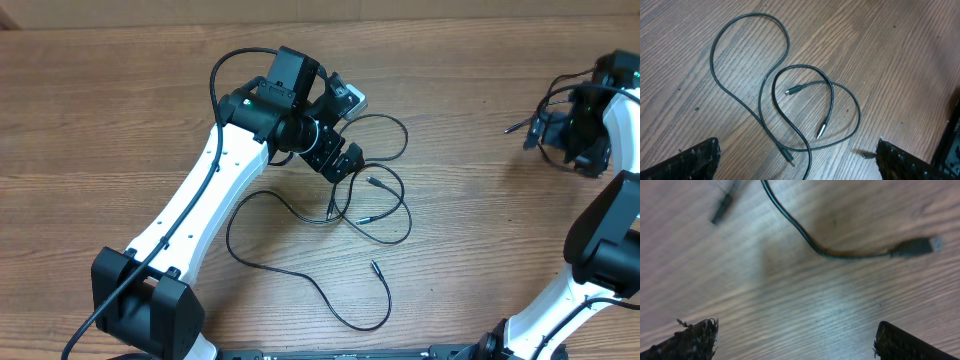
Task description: Untangle cables
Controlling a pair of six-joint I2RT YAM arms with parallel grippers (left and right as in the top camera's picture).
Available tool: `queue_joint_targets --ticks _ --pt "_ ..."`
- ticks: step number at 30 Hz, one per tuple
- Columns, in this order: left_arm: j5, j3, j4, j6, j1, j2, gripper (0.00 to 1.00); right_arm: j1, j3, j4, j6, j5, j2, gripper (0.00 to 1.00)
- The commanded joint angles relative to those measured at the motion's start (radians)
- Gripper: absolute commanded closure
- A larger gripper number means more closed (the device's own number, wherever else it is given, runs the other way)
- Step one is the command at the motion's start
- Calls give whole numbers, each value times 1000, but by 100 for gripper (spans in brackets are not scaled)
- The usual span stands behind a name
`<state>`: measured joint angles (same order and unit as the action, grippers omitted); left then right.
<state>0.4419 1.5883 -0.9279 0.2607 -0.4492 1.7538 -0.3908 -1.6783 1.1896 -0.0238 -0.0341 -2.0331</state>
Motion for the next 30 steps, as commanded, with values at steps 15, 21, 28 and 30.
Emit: queue_joint_targets --ticks 15,21,28,30 --pt "19 4 1 -7 4 0 0 -10 251 -233 -4 -35 -6 0" --pt "19 4 1 -7 4 0 0 -10 299 -315 -3 -36 -6 0" --pt "19 4 1 -7 4 0 0 -10 303 -381 -4 -35 -6 0" --pt "19 4 1 -7 4 0 0 -10 313 -409 -4 -35 -7 0"
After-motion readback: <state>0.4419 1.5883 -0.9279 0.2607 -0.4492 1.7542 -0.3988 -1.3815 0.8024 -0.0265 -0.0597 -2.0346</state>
